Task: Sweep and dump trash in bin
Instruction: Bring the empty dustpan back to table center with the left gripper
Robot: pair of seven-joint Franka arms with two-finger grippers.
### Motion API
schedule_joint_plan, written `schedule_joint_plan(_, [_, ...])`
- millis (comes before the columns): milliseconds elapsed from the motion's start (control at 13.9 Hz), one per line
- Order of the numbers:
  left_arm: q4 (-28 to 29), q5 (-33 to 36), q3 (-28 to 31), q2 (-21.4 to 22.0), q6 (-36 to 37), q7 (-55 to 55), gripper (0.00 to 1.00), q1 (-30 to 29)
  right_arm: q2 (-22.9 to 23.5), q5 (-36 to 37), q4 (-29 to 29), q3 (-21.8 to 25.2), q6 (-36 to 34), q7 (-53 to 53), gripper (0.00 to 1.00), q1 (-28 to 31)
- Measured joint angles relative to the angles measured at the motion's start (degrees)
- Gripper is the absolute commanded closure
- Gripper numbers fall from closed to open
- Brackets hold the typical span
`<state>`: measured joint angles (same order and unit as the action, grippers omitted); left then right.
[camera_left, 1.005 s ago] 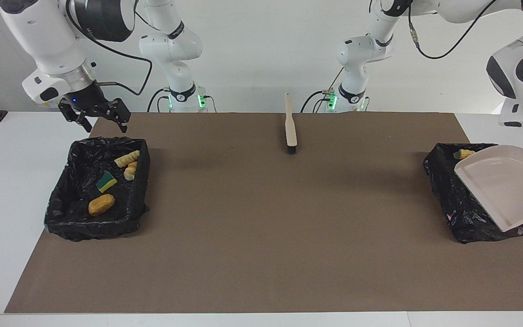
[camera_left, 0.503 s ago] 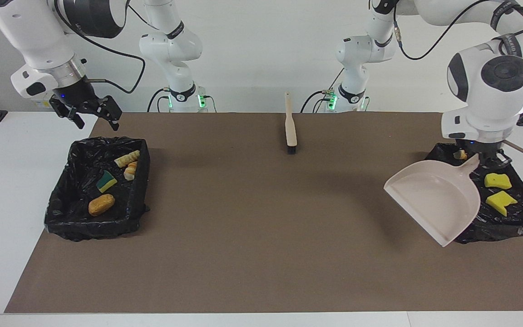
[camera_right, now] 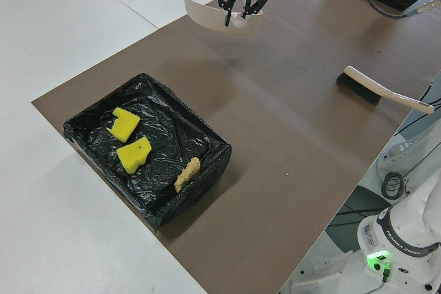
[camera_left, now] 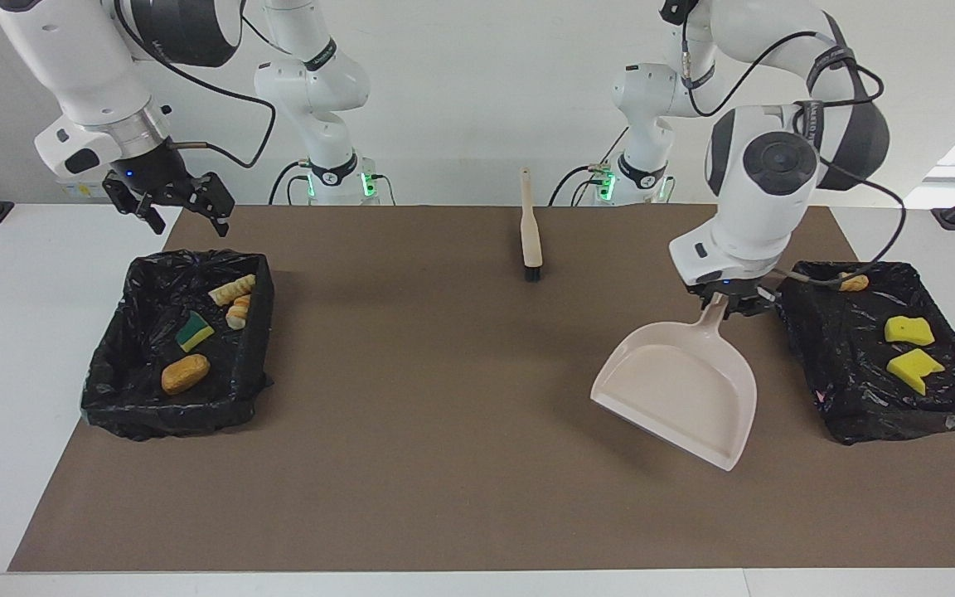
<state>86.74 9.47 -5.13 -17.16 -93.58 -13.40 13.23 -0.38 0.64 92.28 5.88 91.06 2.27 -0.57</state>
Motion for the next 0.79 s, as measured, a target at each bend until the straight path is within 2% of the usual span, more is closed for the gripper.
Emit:
schedule_joint_plan(215, [-0.02, -5.31, -0.01, -3.12, -4.13, 17.29, 1.0, 4.24, 0.0, -0.01, 0.04, 0.0, 0.0, 0.0, 0.0, 0.0])
schedule_joint_plan(359, [-0.03, -6.38, -0.06, -5.14, -7.7, 26.23, 1.0, 7.48, 0.0, -0.01, 0.06, 0.0, 0.0, 0.0, 0.0, 0.0])
schedule_joint_plan(574, [-0.04, -6.86, -0.05, -7.24, -10.29, 33.38, 1.0, 11.9, 0.0, -0.01, 0.07, 0.0, 0.0, 0.0, 0.0, 0.0])
schedule_joint_plan(790, [0.01, -7.42, -0.04, -9.23, -13.03, 36.95, 1.0, 13.75, 0.0, -0.01, 0.08, 0.0, 0.0, 0.0, 0.0, 0.0])
